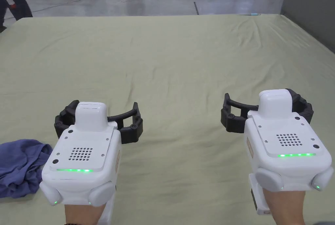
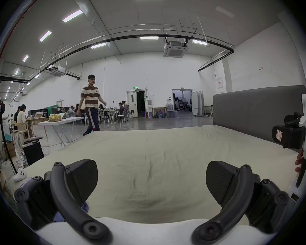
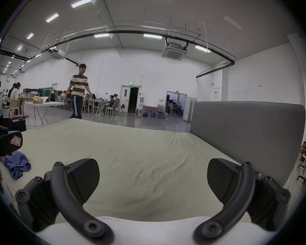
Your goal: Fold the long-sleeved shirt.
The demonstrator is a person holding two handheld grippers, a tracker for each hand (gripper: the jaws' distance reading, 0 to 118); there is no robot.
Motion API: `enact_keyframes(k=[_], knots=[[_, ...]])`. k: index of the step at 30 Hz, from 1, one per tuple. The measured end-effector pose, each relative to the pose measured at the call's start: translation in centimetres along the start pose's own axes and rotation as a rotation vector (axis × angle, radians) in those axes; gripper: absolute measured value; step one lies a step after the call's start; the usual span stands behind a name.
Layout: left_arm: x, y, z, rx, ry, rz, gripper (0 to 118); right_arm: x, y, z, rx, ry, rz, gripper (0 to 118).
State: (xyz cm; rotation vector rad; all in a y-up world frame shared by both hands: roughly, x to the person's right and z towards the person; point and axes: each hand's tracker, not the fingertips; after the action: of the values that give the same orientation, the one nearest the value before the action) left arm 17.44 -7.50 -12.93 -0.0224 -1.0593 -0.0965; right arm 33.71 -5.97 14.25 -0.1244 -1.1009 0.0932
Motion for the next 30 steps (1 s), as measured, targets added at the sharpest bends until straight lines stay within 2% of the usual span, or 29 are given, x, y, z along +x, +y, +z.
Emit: enact_keyframes(k=[21, 27, 28, 30], knots=[[0.07, -0.14, -0.07, -0.013, 0.003, 0.01, 118, 0.16, -0.12, 0.0, -0.022, 0.027, -0.027, 118], [0.11, -0.19, -0.05, -0.014, 0.003, 0.002, 118, 0.08, 0.06, -0.55, -0.088, 0.065, -0.051, 118], [0.11, -0.17, -0.06, -0.014, 0.005, 0.001, 118, 0.03, 0.19, -0.7, -0.097, 0.069, -0.075, 118], [0.11, -0.12, -0.02, -0.015, 0.004, 0.002, 118, 0.27, 0.35, -0.87, -0.124, 0.082, -0.181, 118]])
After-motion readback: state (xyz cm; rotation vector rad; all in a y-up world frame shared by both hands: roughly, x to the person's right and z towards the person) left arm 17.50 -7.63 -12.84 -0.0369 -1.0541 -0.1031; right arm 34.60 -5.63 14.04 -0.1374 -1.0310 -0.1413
